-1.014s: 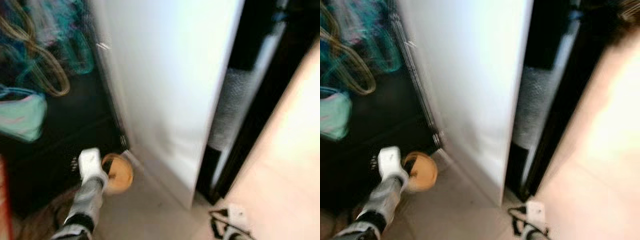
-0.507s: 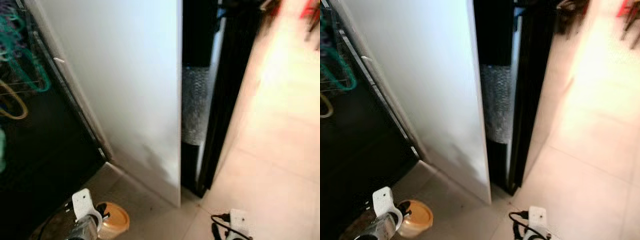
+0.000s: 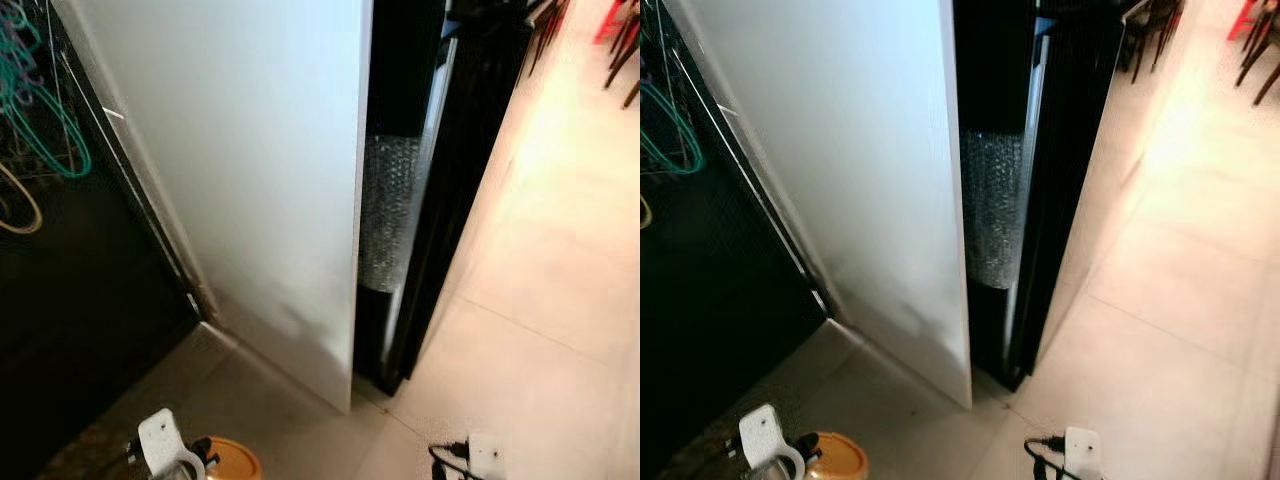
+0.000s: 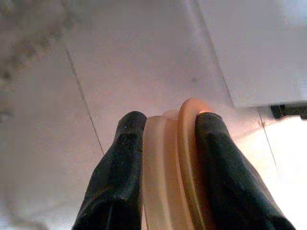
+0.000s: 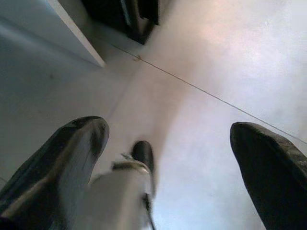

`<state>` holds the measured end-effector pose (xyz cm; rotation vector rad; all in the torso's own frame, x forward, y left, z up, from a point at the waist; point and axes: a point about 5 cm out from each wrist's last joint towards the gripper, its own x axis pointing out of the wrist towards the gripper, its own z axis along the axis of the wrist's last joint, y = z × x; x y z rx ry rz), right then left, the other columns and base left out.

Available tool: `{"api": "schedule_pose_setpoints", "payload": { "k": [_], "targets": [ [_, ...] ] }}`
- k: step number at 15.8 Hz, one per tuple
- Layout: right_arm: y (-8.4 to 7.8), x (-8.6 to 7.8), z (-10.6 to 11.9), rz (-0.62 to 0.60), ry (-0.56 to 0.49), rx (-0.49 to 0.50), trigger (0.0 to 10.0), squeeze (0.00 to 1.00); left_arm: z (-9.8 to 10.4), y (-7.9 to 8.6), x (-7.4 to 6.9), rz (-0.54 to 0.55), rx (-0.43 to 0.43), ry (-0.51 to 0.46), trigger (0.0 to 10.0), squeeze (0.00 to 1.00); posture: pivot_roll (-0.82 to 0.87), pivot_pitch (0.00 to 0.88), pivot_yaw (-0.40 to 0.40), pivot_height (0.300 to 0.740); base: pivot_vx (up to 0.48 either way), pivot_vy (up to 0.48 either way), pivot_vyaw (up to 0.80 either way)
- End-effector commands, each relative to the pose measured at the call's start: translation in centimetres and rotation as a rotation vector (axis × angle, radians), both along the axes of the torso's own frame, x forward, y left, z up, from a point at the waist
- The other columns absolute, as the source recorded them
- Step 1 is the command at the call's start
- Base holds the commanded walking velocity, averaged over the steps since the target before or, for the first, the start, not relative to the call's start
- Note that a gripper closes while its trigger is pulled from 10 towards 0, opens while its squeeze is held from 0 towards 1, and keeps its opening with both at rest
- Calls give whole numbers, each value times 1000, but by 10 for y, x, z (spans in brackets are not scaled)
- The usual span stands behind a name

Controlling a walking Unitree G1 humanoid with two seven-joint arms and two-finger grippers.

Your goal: Restocking fridge

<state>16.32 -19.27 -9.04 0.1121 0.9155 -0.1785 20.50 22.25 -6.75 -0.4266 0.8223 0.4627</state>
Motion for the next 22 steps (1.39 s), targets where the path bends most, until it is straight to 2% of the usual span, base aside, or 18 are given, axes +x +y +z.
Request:
{"api": "schedule_pose_setpoints", "payload": {
  "k": [1,5,11,19,22],
  "targets": [
    [-1,-5,-2,11,11,-13,10000,0,-5,2,-9,28,-5,32,10000,0,-169,0,9,740,0,0,0],
    [-1,-20,-7,-4,28,-11,10000,0,-12,3,-25,21,-7,59,10000,0,-144,0,16,740,0,0,0],
    [6,-34,-12,-30,44,-2,10000,0,-9,25,-30,-28,56,77,10000,0,-122,0,50,740,0,-181,0],
    [4,-46,-14,-57,39,-18,10000,0,-13,25,-40,-36,57,102,10000,0,-159,0,52,740,0,-306,0],
    [2,-45,-12,-1,24,-54,10000,0,-15,24,-43,-34,60,115,10000,0,-196,0,63,740,0,-322,0]
  ]
}}
